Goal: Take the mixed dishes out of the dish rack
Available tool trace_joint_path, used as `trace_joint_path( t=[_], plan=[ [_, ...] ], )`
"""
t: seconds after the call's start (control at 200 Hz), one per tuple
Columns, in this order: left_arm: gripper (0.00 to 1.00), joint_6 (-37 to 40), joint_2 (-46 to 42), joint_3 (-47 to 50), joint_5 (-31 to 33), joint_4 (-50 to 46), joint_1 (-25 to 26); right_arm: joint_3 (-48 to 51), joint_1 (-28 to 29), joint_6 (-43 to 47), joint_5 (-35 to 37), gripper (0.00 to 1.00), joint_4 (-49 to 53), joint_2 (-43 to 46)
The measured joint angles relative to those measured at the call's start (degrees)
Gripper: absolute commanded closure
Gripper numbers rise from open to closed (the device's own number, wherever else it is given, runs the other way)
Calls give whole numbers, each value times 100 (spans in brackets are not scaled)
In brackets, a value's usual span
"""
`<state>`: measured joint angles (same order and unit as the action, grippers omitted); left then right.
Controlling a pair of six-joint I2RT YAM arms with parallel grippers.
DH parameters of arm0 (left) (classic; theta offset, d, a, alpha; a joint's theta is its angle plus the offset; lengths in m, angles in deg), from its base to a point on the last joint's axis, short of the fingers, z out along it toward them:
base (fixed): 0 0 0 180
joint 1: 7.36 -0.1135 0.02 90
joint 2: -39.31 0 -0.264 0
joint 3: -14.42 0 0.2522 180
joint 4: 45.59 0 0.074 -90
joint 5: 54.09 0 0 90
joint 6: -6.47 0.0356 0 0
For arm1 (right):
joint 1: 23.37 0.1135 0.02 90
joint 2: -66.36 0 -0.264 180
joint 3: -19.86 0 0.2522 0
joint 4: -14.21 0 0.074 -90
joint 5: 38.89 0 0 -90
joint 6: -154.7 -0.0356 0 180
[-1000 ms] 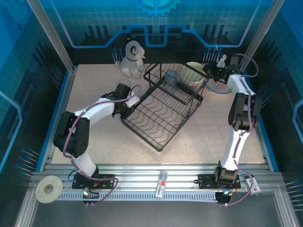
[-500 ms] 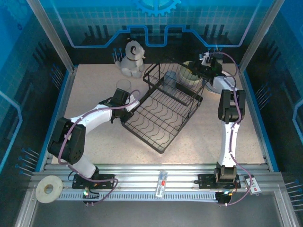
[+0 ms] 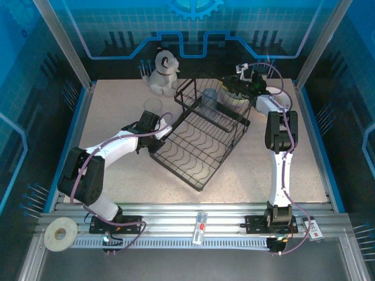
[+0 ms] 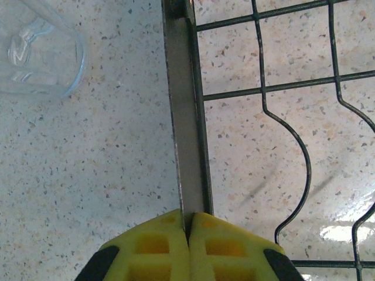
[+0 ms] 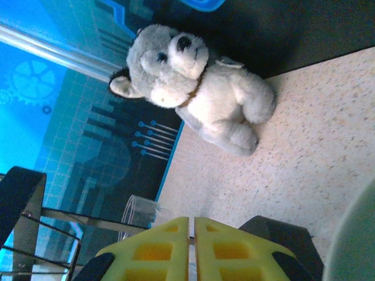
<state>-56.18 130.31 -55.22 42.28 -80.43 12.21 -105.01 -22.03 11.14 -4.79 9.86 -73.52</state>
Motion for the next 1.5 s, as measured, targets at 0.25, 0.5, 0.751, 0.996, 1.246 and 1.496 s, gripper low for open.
trace_joint_path(
  t=[0.25,0.5,0.751,0.996,1.246,1.496],
  plan=[
    [100,2,-98,79,138,-66,0,214,107,175,-306,87,0,52],
    [100,0,-142,136,177,-50,-2,1305,136,699,-466,86,278,551],
    [100,-4,-140,136,179,-13,0,2492,229,905,-522,86,184,1438],
    [100,-39,-109,118,175,0,0,2594,197,964,-610,86,133,1526],
    [100,-39,39,-37,142,4,0,2883,142,1198,-601,86,350,1768],
    [93,-33,63,-66,72,2,4,3300,92,1427,-590,86,605,2114]
  ],
)
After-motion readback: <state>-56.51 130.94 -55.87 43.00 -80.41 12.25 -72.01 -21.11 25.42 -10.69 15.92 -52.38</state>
